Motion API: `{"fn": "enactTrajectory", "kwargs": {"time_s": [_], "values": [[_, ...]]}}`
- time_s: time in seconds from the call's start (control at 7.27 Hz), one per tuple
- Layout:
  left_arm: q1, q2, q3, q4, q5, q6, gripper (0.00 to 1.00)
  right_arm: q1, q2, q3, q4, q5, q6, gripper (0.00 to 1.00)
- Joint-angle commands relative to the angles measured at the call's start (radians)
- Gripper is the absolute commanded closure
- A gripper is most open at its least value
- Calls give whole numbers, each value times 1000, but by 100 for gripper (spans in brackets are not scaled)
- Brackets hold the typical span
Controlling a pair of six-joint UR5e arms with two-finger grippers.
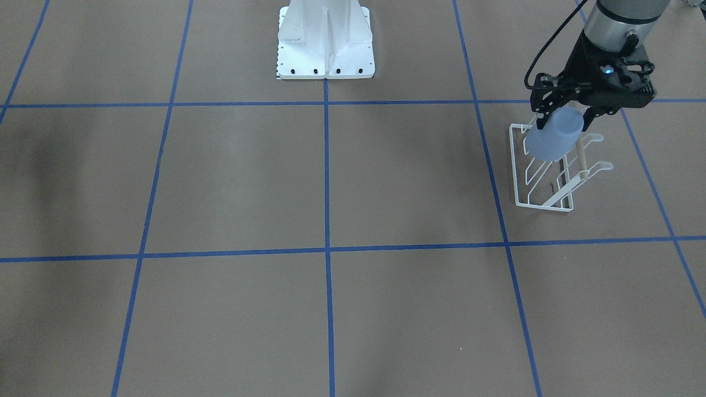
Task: Hang cup on cup holder
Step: 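Lower the cup with the left gripper onto a wooden peg of the rack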
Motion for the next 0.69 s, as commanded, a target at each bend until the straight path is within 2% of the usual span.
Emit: {"fn": "enactTrajectory", "kwargs": {"time_s": [0.0, 0.55], "values": [[1, -1, 51, -42, 0, 1, 100, 0, 3, -4, 0, 0, 0, 0], [1, 3, 93, -73, -20, 3, 100, 0, 9, -2, -2, 2, 0, 0]]}}
